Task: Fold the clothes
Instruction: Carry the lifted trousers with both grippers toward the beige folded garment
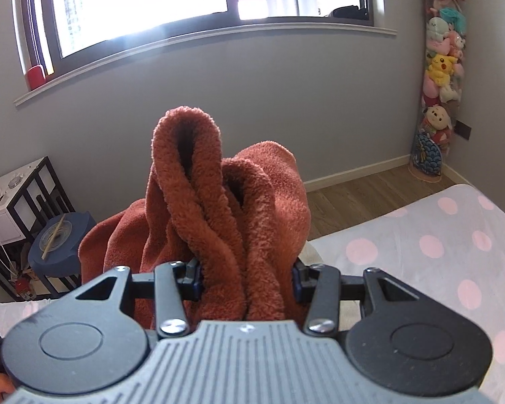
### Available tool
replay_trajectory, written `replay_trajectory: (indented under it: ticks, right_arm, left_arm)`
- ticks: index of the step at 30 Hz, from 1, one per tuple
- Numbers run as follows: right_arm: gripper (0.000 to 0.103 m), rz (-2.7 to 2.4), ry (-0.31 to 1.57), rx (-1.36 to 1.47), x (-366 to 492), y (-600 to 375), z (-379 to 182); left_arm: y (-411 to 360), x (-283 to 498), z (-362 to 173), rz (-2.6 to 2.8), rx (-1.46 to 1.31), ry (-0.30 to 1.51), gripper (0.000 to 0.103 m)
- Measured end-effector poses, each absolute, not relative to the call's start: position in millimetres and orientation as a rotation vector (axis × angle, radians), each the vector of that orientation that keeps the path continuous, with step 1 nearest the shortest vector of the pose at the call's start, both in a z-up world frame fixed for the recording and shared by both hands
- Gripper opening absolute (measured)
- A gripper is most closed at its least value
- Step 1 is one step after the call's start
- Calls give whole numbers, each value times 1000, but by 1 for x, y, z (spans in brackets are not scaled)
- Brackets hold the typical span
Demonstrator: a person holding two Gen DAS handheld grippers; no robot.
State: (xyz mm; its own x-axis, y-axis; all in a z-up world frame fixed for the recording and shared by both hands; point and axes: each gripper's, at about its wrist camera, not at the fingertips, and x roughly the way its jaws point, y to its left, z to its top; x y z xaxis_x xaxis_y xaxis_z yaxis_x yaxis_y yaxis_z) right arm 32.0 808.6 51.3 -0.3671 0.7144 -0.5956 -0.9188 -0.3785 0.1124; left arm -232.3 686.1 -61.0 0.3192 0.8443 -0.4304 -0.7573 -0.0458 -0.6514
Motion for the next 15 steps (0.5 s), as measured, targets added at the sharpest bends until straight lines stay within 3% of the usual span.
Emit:
replay_trajectory:
  ticks: [7,15]
  right_arm:
    - [48,1912,549,-662,40,849,4]
    - [51,1888,594,-672,58,875,-32]
  left_arm:
    - [690,-212,-87,1335,-914,22,18]
    - [692,-211,-97,1335,-931,11,18]
